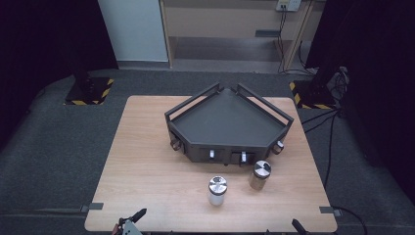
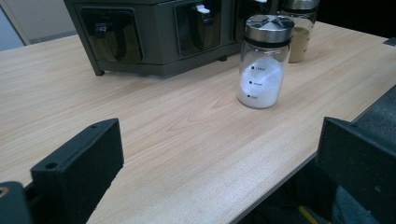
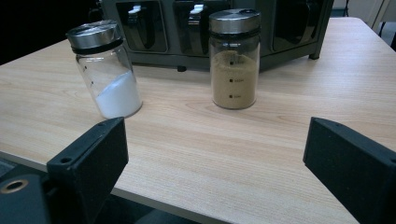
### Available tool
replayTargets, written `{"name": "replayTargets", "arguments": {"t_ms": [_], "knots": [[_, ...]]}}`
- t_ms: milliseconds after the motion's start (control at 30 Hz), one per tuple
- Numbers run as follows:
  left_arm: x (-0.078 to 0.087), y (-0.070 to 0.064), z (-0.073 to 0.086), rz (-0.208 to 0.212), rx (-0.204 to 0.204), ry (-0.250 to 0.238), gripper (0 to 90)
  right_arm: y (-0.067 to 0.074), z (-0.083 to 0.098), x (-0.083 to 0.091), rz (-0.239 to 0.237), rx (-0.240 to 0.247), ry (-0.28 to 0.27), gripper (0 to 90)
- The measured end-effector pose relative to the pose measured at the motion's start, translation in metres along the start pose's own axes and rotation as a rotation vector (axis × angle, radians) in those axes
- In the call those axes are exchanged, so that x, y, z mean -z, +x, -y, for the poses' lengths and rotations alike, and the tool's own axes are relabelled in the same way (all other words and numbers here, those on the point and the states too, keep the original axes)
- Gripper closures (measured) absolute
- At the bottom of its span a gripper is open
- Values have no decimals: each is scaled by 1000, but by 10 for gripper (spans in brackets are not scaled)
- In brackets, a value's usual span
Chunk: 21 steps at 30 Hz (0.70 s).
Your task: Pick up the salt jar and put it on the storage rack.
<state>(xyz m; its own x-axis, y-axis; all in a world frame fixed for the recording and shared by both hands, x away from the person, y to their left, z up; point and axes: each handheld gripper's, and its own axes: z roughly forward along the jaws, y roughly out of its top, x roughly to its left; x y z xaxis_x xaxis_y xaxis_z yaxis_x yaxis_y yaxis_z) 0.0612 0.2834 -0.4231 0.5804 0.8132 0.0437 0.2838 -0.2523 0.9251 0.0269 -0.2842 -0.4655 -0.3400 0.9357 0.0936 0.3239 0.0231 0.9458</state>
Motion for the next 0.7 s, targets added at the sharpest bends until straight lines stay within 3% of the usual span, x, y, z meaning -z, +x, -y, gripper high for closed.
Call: {"name": "replayTargets", "arguments": {"t_ms": [267,500,600,700], "knots": [[0,1,0,3,2,1,0,0,0,0,-3,0,0,66],[-1,2,-3,47,5,-7,0,0,-1,-1,-10,-4,3,66],[-4,4,-7,68,38,-31,0,0,-1,-1,-19,-5,3,65],[-10,6,-12,87,40,-43,0,-1,-1,-1,-29,-7,5,64]]}}
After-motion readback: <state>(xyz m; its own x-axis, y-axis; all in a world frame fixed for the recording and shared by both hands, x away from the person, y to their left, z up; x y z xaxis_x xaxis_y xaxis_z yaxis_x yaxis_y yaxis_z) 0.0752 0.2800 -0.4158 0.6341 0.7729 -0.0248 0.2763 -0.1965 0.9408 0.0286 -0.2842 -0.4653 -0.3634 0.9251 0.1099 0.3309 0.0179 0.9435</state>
